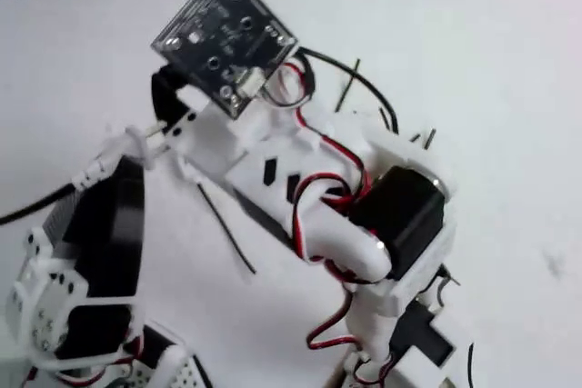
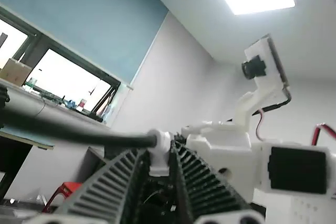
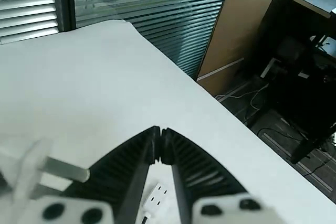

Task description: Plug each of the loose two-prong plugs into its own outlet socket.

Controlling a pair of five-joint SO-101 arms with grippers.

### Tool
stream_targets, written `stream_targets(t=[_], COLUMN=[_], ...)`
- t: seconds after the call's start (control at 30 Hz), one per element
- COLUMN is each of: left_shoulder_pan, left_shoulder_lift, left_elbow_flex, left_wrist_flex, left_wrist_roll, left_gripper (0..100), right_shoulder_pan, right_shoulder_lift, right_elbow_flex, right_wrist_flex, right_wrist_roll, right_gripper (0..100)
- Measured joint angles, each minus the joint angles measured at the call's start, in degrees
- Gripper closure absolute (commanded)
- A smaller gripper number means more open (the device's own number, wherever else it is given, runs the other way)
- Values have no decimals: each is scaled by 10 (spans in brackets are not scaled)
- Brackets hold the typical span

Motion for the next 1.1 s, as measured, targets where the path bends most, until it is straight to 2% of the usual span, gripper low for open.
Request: stream_targets(t=[0.37,0.57,0.67,0.9,1.1], left_shoulder_pan=[0,0,0,0,0], left_shoulder_lift=[1,1,1,1,1], left_elbow_flex=[2,2,2,2,4], left_wrist_flex=[-12,-17,-16,2,6], left_wrist_roll=[0,0,0,0,0], left_gripper=[977,977,977,977,977], right_shoulder_pan=[50,-14,-25,-26,-24], right_shoulder_lift=[-55,-145,-156,-137,-72], right_elbow_flex=[36,221,251,238,113], right_wrist_flex=[48,42,16,-27,-25], right_wrist_roll=[9,40,44,44,47], right_gripper=[980,980,980,980,980])
